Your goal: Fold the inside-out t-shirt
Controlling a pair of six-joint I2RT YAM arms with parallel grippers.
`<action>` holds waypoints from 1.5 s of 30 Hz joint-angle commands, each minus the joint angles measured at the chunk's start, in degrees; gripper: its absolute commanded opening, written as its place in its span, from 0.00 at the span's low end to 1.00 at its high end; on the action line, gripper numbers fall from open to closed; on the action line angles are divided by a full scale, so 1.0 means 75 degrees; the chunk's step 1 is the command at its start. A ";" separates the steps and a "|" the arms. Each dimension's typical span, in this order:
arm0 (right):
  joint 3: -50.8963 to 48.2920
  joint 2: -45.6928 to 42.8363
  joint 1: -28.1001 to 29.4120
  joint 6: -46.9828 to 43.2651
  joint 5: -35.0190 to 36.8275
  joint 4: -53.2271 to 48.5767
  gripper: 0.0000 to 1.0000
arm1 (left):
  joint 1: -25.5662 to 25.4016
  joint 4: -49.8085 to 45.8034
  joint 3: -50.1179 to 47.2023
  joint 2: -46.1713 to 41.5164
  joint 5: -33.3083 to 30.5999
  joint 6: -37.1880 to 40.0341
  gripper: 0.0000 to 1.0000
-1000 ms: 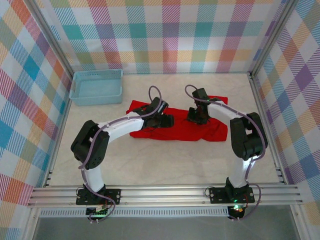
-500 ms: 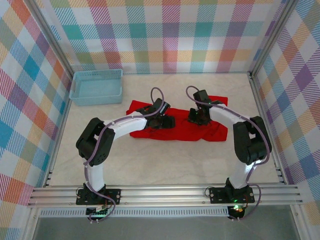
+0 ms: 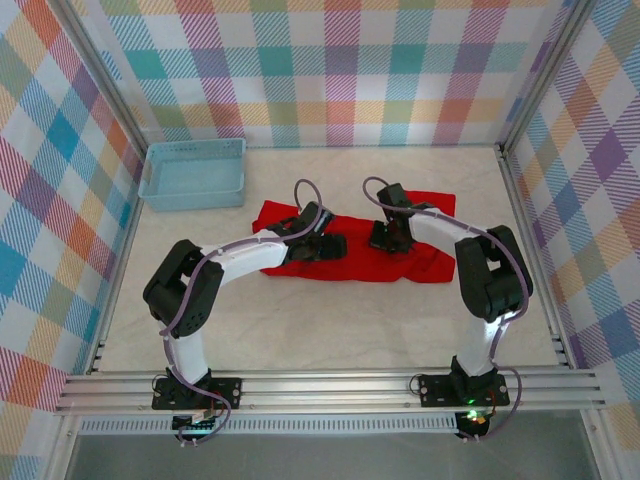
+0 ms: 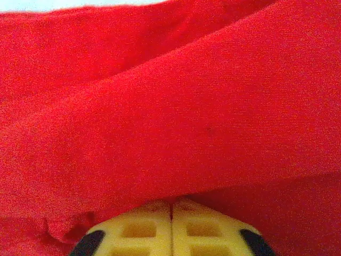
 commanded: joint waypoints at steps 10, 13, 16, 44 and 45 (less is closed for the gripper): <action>-0.2728 -0.3643 0.1217 0.1463 0.0645 0.0958 0.00 | -0.0377 -0.0559 0.0589 -0.0112 0.0297 0.0125 0.68; -0.4156 -0.4522 0.1454 0.2479 0.0486 0.1741 0.00 | -0.0670 -0.0604 0.0643 0.0007 0.0383 0.0102 0.68; -0.5072 -0.5109 0.1797 0.3325 0.0722 0.2003 0.00 | -0.0989 -0.0464 0.0585 0.0164 0.0468 -0.0047 0.69; -0.4667 -0.5521 0.0223 0.2061 0.0353 0.0892 0.48 | -0.2160 -0.0643 0.1513 0.1655 -0.0056 0.0030 0.66; -0.4602 -0.5345 0.0175 0.2025 0.0324 0.0934 0.47 | -0.2160 -0.0657 0.1574 0.1721 -0.0043 0.0023 0.65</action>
